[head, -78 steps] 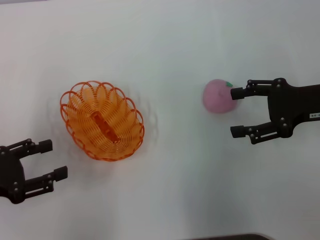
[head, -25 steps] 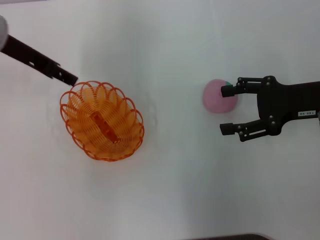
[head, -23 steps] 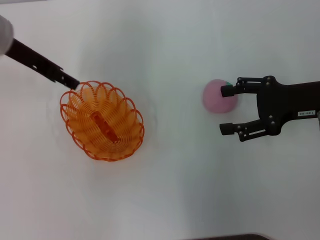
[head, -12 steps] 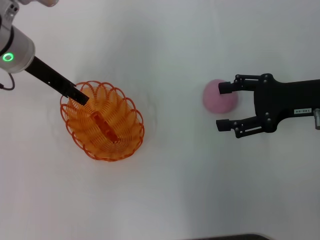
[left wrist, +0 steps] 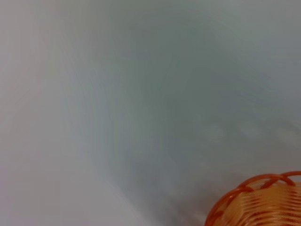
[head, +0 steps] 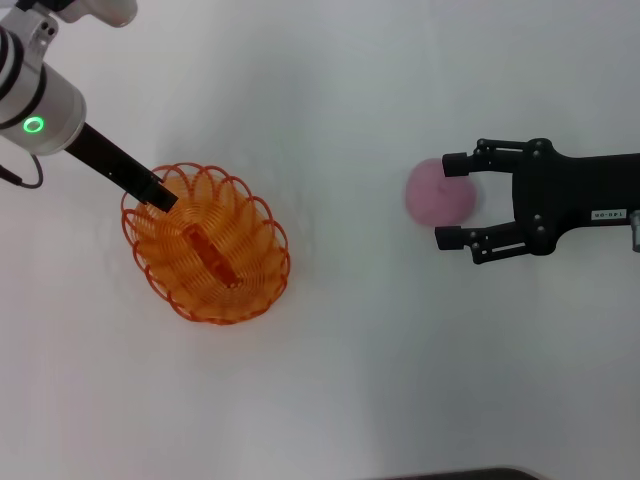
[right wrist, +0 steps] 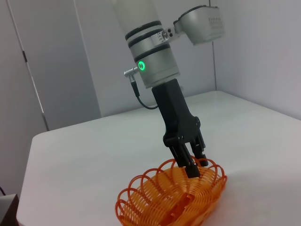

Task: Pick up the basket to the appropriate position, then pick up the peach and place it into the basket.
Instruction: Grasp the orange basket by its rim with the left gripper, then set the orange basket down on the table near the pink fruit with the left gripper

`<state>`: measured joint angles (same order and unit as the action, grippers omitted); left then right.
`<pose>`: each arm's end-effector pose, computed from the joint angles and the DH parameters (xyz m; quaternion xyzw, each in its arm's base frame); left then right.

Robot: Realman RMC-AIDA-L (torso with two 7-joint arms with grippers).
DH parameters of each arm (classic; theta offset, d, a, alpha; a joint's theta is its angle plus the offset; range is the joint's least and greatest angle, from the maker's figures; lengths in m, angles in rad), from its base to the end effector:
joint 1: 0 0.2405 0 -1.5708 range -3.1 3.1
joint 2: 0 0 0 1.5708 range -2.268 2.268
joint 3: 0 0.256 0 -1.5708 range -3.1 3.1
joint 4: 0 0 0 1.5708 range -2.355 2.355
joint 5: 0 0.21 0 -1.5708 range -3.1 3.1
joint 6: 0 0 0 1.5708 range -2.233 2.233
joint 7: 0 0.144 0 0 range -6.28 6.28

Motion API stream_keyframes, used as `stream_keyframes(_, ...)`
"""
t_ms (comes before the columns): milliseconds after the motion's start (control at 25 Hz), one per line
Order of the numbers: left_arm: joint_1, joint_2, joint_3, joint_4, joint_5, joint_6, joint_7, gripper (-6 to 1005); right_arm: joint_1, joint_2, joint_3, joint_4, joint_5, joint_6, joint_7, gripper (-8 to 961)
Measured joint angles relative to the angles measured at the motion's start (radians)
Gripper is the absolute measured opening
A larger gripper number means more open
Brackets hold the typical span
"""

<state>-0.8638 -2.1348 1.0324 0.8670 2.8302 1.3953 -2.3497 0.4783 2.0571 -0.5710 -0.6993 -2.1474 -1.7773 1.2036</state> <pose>-0.2070 0.3981 -0.0244 -0.9035 -0.3418 0.1982 0.1659 0.2816 0.2929 0.0194 -0.9600 0.1378 0.2263 0.0906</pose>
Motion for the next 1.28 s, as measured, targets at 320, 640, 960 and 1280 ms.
stream_keyframes(320, -0.002, -0.004, 0.001, 0.007, -0.006, 0.008, -0.006, 246, 0.004, -0.001, 0.000, 0.000, 0.000, 0.015, -0.001, 927)
stream_keyframes(640, -0.002, -0.014, -0.042, 0.101, -0.027, 0.113, -0.030, 90, 0.004, -0.006, 0.010, -0.001, 0.000, 0.016, -0.001, 925)
stream_keyframes(960, 0.007, -0.025, -0.201, 0.278, -0.052, 0.231, -0.127, 79, 0.001, -0.010, 0.049, -0.002, 0.000, 0.017, -0.022, 922)
stream_keyframes(1280, 0.005, -0.010, -0.257, 0.300, -0.069, 0.245, -0.234, 78, -0.005, -0.010, 0.104, 0.012, 0.001, 0.025, -0.078, 919)
